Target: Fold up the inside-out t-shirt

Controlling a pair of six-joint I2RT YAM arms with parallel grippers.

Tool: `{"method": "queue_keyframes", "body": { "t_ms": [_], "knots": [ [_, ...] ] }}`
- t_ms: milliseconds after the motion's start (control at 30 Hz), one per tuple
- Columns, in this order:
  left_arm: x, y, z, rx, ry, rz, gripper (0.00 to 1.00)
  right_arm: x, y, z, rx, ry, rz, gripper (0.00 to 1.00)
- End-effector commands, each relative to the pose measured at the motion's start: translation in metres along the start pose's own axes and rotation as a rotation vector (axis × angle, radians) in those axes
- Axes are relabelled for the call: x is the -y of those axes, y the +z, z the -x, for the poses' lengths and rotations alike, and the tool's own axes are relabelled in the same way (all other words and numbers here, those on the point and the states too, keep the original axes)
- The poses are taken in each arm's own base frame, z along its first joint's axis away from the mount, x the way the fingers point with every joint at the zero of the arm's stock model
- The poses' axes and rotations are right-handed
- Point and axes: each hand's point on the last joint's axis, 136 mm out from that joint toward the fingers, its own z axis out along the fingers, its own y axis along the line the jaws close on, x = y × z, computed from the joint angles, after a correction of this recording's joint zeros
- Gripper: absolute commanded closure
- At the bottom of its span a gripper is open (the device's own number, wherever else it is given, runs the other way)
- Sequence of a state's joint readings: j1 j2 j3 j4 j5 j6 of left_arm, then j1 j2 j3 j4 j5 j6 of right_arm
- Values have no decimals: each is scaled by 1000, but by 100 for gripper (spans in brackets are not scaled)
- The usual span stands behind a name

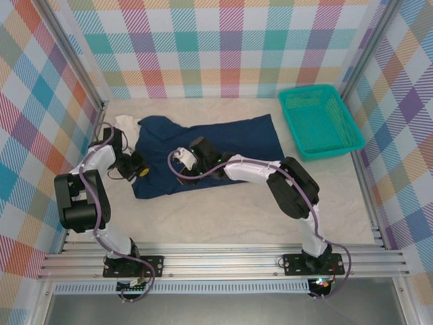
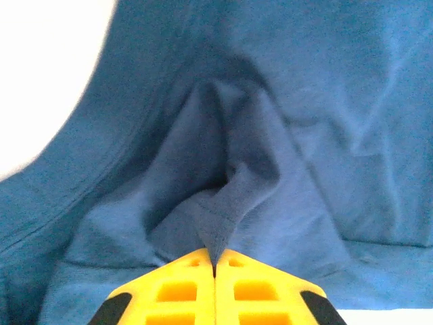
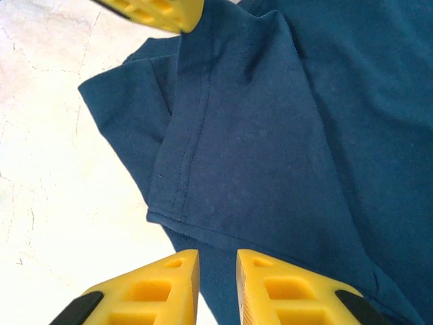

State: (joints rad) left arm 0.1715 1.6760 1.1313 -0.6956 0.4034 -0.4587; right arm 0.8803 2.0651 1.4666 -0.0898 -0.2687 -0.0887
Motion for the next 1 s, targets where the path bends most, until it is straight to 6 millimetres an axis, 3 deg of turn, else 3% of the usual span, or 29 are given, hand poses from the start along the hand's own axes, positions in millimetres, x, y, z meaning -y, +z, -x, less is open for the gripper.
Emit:
{"method": "queue_keyframes", "body": {
  "t_ms": [0,200,367,700,967],
  "knots": [
    [29,-7,8,0,-15,-106,99,0,-19,12,49,23,-14,79],
    [50,-8,28,18,-59,-177,100,4,-19,0,36,33,-30,74],
    [55,-4,39,27,-78,-183,100,-3,-12,7,68,11,-2,63],
    [52,2,39,20,-80,-169,100,-34,34,16,40,-195,27,45],
    [51,0,40,26,-73,-163,100,-47,65,13,-5,-275,40,41]
  ]
}}
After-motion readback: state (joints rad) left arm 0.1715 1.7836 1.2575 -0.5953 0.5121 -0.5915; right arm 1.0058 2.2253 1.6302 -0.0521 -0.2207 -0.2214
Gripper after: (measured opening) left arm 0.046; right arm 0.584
